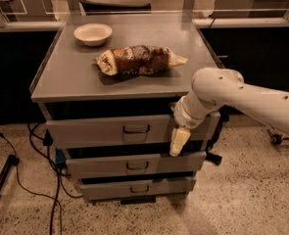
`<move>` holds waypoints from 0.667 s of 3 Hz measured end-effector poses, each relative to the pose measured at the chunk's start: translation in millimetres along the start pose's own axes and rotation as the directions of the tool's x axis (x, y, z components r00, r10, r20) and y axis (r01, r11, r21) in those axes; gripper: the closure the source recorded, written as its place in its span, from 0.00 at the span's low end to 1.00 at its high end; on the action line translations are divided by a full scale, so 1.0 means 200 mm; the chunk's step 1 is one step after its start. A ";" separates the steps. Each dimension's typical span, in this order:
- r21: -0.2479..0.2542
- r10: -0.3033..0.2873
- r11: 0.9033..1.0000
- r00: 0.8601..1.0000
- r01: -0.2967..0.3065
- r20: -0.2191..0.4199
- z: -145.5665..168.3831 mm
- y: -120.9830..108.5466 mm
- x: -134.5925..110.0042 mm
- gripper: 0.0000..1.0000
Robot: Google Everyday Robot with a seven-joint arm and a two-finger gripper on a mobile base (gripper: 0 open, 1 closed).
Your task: Open top drawer
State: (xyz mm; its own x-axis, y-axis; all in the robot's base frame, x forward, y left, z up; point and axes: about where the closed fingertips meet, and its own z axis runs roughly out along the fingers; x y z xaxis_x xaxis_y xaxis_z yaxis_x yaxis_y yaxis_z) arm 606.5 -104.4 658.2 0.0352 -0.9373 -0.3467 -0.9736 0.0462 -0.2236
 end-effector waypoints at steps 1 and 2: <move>-0.028 0.008 1.000 1.000 -0.008 -0.011 0.02 0.02 0.01 0.00; -0.064 0.021 0.998 0.999 -0.023 -0.025 0.03 0.05 0.03 0.00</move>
Offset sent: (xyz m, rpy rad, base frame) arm -0.0129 -0.0084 -0.0140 -0.0338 0.1107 -0.0121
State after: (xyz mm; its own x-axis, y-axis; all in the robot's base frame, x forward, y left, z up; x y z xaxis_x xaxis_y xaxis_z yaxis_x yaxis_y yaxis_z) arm 598.2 -107.6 647.3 0.0090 -0.9445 -0.3285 -0.9865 0.0452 -0.1572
